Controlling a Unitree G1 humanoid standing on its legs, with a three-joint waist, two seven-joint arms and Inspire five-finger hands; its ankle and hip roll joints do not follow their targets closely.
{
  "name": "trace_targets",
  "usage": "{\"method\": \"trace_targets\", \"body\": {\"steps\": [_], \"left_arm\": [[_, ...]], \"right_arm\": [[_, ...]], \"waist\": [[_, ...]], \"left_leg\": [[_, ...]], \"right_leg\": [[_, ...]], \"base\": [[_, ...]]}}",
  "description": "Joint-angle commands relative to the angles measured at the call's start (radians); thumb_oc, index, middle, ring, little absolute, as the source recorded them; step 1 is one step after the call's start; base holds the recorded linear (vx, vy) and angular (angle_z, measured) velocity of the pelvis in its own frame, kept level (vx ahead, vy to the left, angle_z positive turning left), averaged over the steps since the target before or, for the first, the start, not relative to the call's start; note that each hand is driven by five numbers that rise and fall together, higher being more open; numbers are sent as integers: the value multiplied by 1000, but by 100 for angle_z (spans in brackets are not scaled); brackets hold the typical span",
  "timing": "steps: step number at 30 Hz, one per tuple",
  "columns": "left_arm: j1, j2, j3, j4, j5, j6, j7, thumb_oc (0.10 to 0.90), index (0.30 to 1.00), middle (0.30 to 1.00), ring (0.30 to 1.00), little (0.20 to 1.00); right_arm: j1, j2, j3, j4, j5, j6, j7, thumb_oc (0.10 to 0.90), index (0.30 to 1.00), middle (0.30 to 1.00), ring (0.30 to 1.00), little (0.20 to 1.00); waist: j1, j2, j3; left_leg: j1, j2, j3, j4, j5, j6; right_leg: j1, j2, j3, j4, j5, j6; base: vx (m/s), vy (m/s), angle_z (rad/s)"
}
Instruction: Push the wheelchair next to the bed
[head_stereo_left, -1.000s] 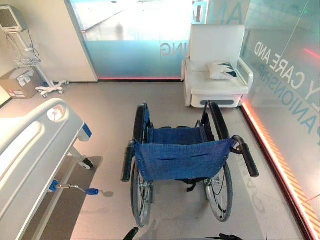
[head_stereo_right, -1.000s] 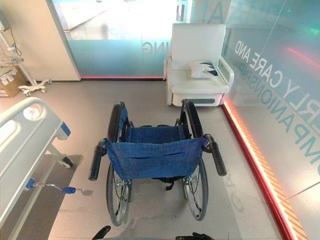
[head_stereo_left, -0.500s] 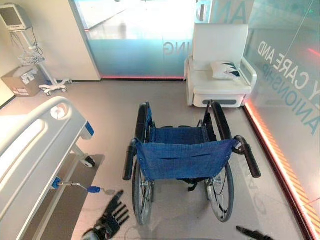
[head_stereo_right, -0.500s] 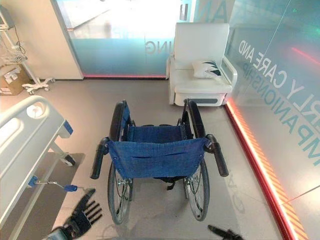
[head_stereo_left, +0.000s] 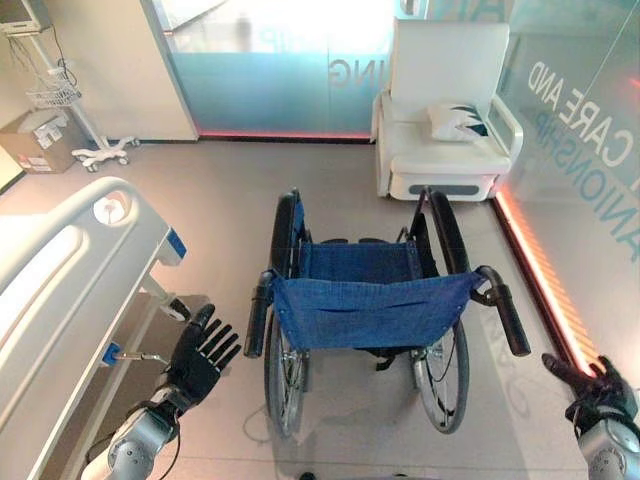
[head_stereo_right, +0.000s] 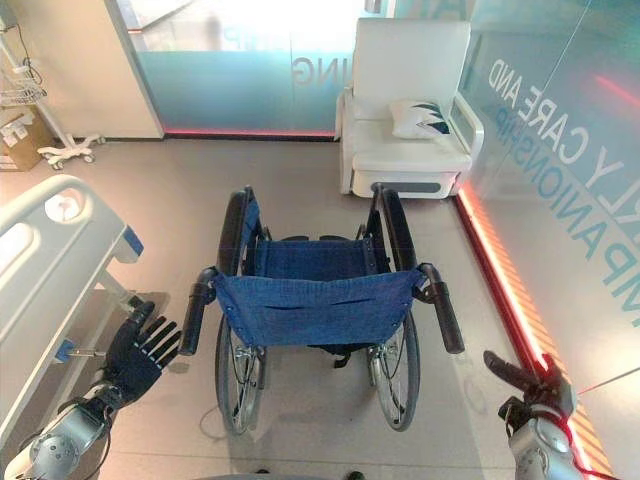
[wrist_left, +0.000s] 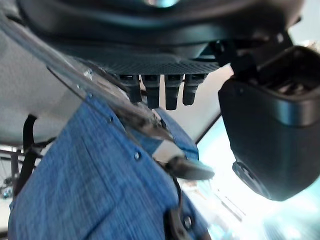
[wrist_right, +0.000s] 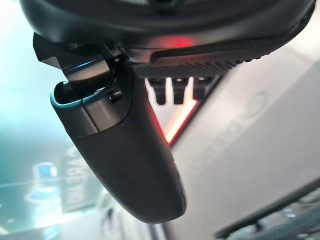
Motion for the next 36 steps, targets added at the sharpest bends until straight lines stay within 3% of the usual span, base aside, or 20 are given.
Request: {"method": "trace_targets", "body": {"steps": [1,8,11,14,18,21,27,36], "left_arm": [[-96,74,55,-159,-101,-19,-44,800,900,900,900,900],[-96,117,42,-308,-123,35,-78,800,900,900,900,900],[-99,171,34,-326,-91,112,-42,800,900,900,900,900],[-90,209,41,-335,-43,148,-47,800,900,900,900,900],[-62,270,72,-381,7,188,-82,800,900,900,900,900],[-43,322,93,-394,85,168,-86,800,900,900,900,900],[-32,443,179,-368,67,135,-72,800,900,900,900,900],[2,477,231,-418,36,75,-82,800,900,900,900,900]], "right_arm": [[-106,-133,-82,-162,-81,-96,-30,800,900,900,900,900],[-139,-153,-82,-408,-114,-160,-75,800,900,900,900,900],[-156,-184,-82,-499,-105,-198,-134,800,900,900,900,900],[-150,-198,-92,-536,-52,-196,-111,800,900,900,900,900],[-127,-212,-95,-602,48,-149,-2,800,900,900,900,900],[-107,-230,-93,-621,107,-108,94,800,900,900,900,900],[-71,-301,-111,-635,169,11,188,800,900,900,900,900],[-18,-389,-129,-697,100,148,277,800,900,900,900,900]], "waist": [[-12,11,-30],[-14,19,-28],[-17,24,-31],[-17,25,-34],[-17,26,-36],[-20,25,-33],[-23,18,-35],[-24,10,-31]], "left_leg": [[5,-29,30,11,-72,-4],[1,-25,38,11,-68,-6],[1,-27,41,11,-69,-7],[-2,-28,43,12,-67,-8],[-8,-29,47,14,-64,-7],[-10,-29,54,14,-61,-7],[-13,-29,67,12,-57,-11],[-25,-31,71,11,-54,-12]], "right_leg": [[-13,-12,36,25,-34,25],[-20,-13,36,28,-37,26],[-20,-12,34,28,-39,29],[-22,-12,35,28,-39,31],[-27,-12,33,29,-38,32],[-31,-11,34,29,-35,33],[-30,-10,17,27,-35,37],[-39,-9,13,28,-37,37]], "base": [[0,0,0],[0,0,0],[4,5,1],[0,0,0],[0,0,0],[0,0,0],[0,0,0],[-5,-3,0]]}}
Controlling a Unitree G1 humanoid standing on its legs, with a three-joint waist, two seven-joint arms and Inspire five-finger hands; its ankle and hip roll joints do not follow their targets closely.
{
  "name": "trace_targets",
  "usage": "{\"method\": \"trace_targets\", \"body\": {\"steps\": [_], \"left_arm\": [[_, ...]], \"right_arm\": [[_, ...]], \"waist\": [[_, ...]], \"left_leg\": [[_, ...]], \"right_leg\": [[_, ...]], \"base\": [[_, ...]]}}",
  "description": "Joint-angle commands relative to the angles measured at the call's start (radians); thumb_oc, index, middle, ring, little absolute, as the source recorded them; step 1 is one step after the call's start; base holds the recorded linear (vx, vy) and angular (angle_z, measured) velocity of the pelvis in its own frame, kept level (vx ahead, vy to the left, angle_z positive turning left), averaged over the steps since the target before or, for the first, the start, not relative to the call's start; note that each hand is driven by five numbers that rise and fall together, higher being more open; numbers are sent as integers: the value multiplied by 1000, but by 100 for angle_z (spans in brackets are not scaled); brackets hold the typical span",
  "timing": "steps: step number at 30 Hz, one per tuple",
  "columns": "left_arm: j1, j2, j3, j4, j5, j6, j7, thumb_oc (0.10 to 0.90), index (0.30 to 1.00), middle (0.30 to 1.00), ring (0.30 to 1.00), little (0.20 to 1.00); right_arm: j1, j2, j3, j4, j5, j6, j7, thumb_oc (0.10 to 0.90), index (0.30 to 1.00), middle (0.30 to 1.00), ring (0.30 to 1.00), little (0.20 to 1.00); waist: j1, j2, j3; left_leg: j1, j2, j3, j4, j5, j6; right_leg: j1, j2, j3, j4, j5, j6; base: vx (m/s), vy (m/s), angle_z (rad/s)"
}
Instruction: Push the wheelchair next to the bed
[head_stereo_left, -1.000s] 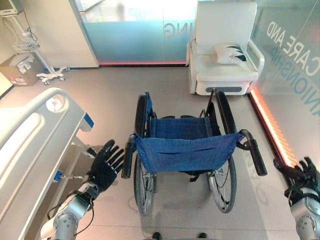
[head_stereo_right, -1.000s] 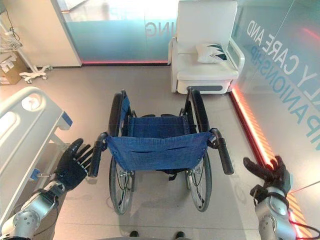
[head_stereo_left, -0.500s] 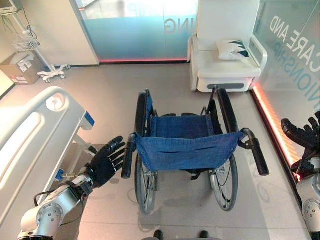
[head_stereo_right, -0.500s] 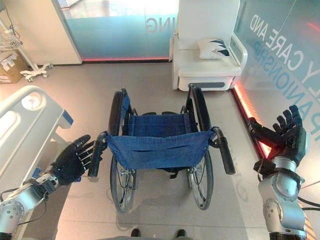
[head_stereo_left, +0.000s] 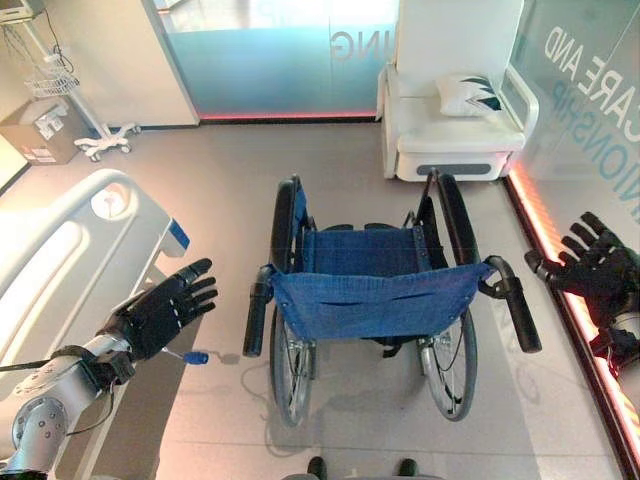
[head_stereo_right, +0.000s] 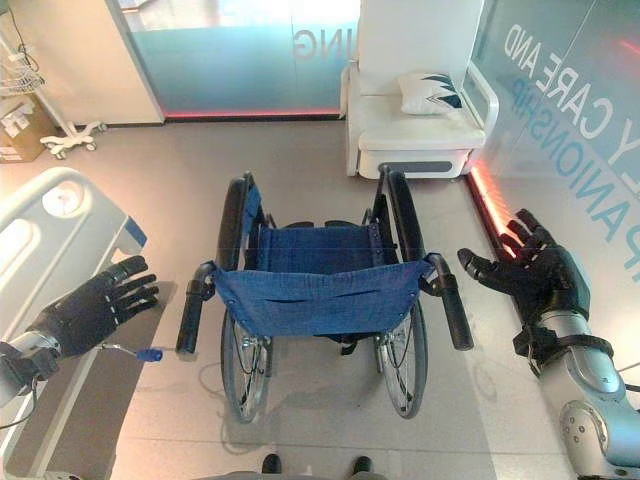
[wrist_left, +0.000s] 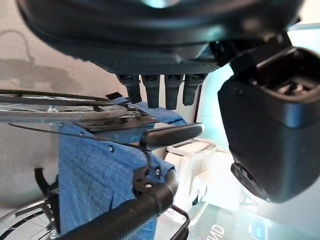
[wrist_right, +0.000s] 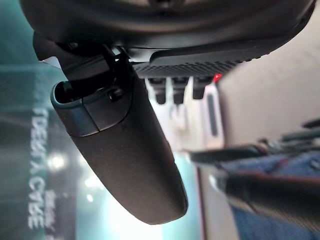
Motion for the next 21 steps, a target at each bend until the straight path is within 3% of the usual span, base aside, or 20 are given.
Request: {"method": "trace_targets", "body": {"steps": [1,8,21], "left_arm": [[-42,121,83,-53,-51,-147,-27,800,900,900,900,900],[-7,142,104,-109,-58,-141,-7,800,900,900,900,900],[12,163,68,-130,-78,-130,-8,800,900,900,900,900]], "right_arm": [[-66,-145,-97,-97,-48,-25,37,800,900,900,900,900],[-26,-208,-108,-127,-69,96,88,800,900,900,900,900],[-30,-267,-19,-71,-96,183,123,800,900,900,900,900]], "waist": [[-20,-13,-52],[-14,-21,-50],[2,-32,-42]], "left_leg": [[5,-30,67,11,-54,-13],[4,-29,67,11,-50,-16],[7,-23,61,11,-41,-22]], "right_leg": [[-15,-6,15,27,-37,35],[-12,-3,9,27,-38,34],[-1,2,-11,20,-37,32]], "base": [[0,0,0],[0,0,0],[0,0,0]]}}
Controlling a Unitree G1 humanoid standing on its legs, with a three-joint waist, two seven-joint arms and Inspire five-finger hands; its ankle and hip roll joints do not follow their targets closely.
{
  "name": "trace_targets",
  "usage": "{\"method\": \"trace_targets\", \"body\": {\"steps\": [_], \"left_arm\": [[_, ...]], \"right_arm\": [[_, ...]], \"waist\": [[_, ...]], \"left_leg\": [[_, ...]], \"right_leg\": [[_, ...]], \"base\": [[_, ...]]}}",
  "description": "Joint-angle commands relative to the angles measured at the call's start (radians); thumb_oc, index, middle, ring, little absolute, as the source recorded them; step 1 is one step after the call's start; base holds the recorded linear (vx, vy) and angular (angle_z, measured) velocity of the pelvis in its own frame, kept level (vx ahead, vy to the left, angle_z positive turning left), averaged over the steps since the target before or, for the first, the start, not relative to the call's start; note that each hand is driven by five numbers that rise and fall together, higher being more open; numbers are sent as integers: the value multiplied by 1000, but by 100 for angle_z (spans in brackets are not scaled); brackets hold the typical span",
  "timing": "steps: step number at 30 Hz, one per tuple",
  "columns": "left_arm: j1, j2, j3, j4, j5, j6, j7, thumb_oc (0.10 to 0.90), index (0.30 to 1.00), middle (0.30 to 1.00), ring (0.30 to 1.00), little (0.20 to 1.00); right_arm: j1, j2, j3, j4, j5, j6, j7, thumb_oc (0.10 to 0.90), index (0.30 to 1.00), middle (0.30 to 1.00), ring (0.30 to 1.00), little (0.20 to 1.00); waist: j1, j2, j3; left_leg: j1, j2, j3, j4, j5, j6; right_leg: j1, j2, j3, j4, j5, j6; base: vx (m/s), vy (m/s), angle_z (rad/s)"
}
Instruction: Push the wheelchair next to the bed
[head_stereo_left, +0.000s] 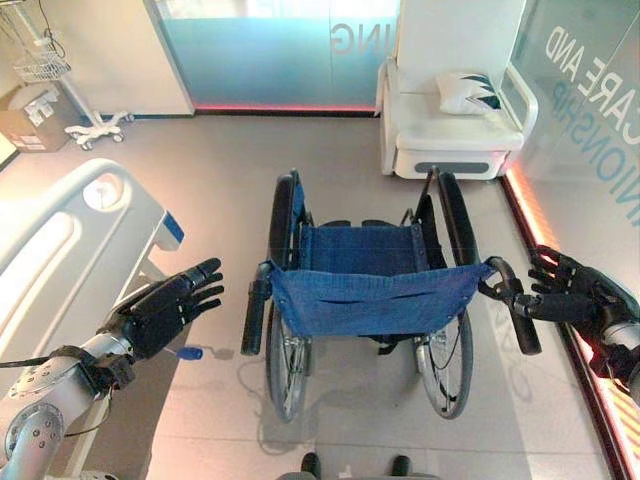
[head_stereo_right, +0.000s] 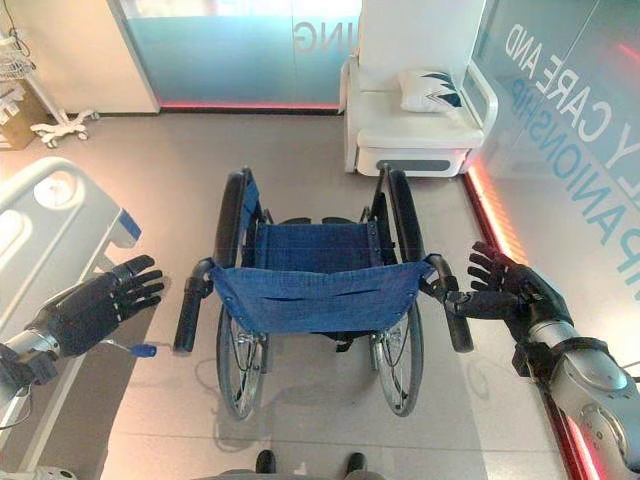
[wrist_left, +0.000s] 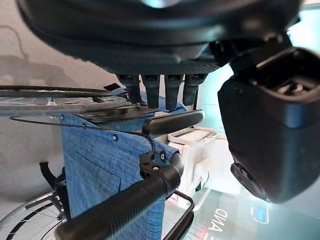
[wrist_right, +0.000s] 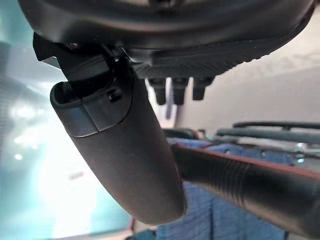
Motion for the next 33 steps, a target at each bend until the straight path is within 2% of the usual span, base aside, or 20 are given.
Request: {"method": "trace_targets", "body": {"steps": [1,7,11,18,25,29,30,33], "left_arm": [[-58,129,63,-32,-65,-102,-9,800,900,900,900,900],[-72,137,18,-36,-96,-73,-46,800,900,900,900,900],[-80,153,-35,-31,-28,-26,-69,800,900,900,900,900],[-95,261,-67,7,4,54,-163,800,900,900,900,900],[-118,357,-105,3,-77,114,-223,800,900,900,900,900],[-126,367,-119,-7,-130,111,-240,800,900,900,900,900],[-139,363,-133,-12,-183,99,-216,800,900,900,900,900],[-166,352,-157,-18,-220,104,-194,800,900,900,900,900]], "right_arm": [[-97,-129,-12,-2,-43,-49,31,800,900,900,900,900],[-121,-138,55,23,-54,-29,50,800,900,900,900,900],[-152,-150,108,55,-46,-41,17,800,900,900,900,900],[-212,-211,179,114,1,-52,-4,800,900,900,900,900],[-236,-272,215,149,41,-73,-2,800,900,900,900,900],[-239,-284,217,155,53,-74,-2,800,900,900,900,900],[-246,-283,224,156,54,-72,-5,800,900,900,900,900],[-255,-275,239,158,46,-68,-10,800,900,900,900,900]], "waist": [[-3,-2,-47],[4,-2,-44],[8,1,-41],[14,9,-36],[20,18,-44],[20,19,-45],[18,21,-46],[16,23,-48]], "left_leg": [[15,-19,60,4,-40,-22],[15,-18,57,4,-36,-26],[17,-18,55,5,-32,-26],[24,-19,50,7,-28,-29],[31,-25,47,4,-30,-27],[35,-27,47,4,-34,-24],[37,-28,46,4,-35,-23],[39,-29,47,4,-38,-22]], "right_leg": [[8,2,-9,20,-37,32],[13,1,-21,17,-34,33],[15,0,-26,16,-31,34],[28,0,-33,13,-27,35],[39,-5,-47,8,-24,40],[43,-5,-46,7,-25,40],[44,-4,-43,7,-25,40],[46,-4,-41,8,-27,40]], "base": [[0,0,0],[0,0,0],[0,0,0],[14,5,1],[35,12,7],[30,9,2],[45,19,1],[0,0,0]]}}
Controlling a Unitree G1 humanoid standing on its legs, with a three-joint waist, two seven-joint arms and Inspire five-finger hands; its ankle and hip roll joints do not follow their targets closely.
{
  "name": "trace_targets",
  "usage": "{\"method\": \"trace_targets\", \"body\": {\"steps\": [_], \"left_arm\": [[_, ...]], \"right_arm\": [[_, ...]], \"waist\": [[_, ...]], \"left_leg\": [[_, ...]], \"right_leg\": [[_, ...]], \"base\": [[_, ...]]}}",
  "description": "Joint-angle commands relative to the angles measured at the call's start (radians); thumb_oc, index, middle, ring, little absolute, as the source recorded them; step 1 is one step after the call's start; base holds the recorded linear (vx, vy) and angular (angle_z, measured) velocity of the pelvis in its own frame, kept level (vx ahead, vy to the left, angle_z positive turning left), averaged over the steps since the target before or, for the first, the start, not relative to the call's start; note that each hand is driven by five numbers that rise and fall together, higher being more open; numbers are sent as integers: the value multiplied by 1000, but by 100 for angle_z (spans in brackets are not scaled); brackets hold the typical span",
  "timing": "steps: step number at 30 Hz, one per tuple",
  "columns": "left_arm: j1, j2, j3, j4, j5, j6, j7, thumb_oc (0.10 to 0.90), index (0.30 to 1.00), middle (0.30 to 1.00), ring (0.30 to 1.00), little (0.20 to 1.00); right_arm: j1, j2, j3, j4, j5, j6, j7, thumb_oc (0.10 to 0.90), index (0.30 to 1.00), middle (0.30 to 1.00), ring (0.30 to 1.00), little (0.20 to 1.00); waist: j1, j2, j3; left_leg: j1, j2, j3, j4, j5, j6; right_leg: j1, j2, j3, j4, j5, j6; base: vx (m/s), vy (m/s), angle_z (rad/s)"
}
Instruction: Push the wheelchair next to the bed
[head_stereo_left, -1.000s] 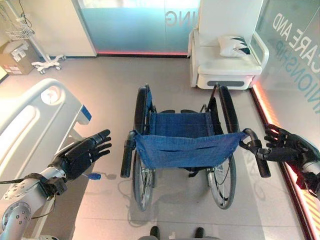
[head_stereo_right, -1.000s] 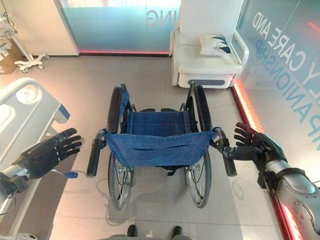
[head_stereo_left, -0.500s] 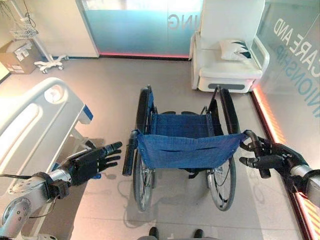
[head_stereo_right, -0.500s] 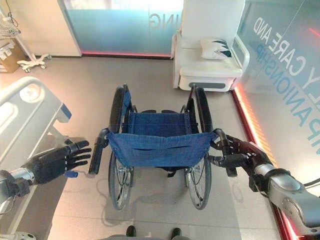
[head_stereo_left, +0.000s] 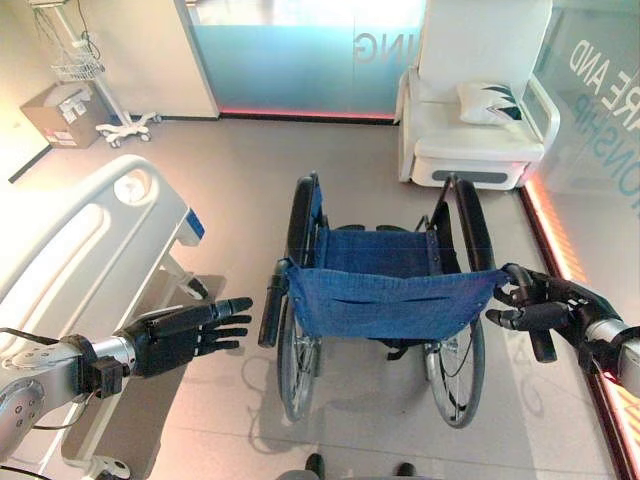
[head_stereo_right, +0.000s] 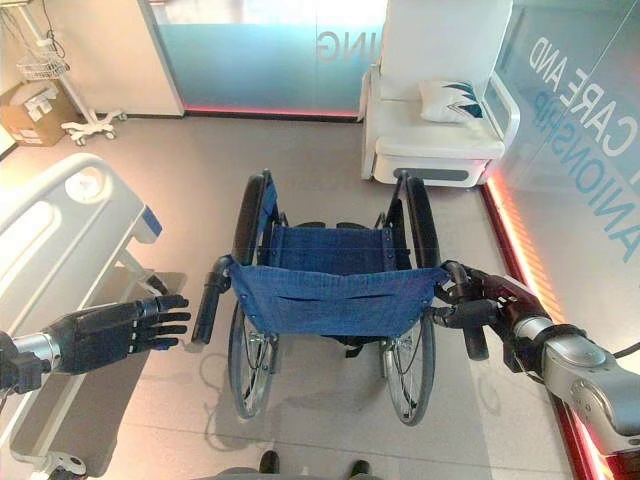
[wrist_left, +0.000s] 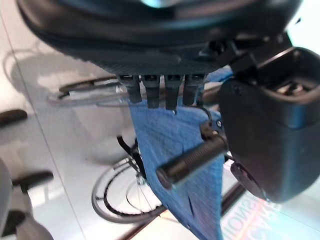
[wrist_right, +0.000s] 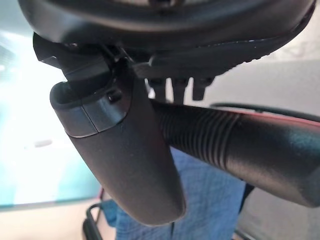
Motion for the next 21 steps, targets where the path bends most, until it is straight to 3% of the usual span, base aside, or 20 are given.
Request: {"method": "trace_targets", "body": {"steps": [1,5,11,21], "left_arm": [[-138,61,5,-17,-124,-58,5,800,900,900,900,900],[-196,45,-58,-21,-180,-43,17,800,900,900,900,900],[-256,44,-148,-5,-123,-50,37,800,900,900,900,900],[-363,27,-309,49,-107,-15,-32,800,900,900,900,900]], "right_arm": [[-136,-142,34,10,31,-99,-41,800,900,900,900,900],[-158,-140,58,10,33,-89,-42,800,900,900,900,900],[-177,-140,93,9,34,-91,-44,800,900,900,900,900],[-212,-144,158,14,46,-85,-66,800,900,900,900,900]], "waist": [[-8,13,-54],[-15,14,-58],[-26,17,-61],[-47,18,-63]], "left_leg": [[21,-14,75,4,-42,-27],[25,-14,76,4,-44,-26],[31,-16,81,4,-45,-24],[39,-17,93,4,-49,-19]], "right_leg": [[11,12,-11,8,-25,31],[11,13,-3,10,-27,31],[13,16,6,12,-27,32],[13,21,30,10,-25,35]], "base": [[37,19,0],[26,11,-1],[5,1,0],[11,-2,0]]}}
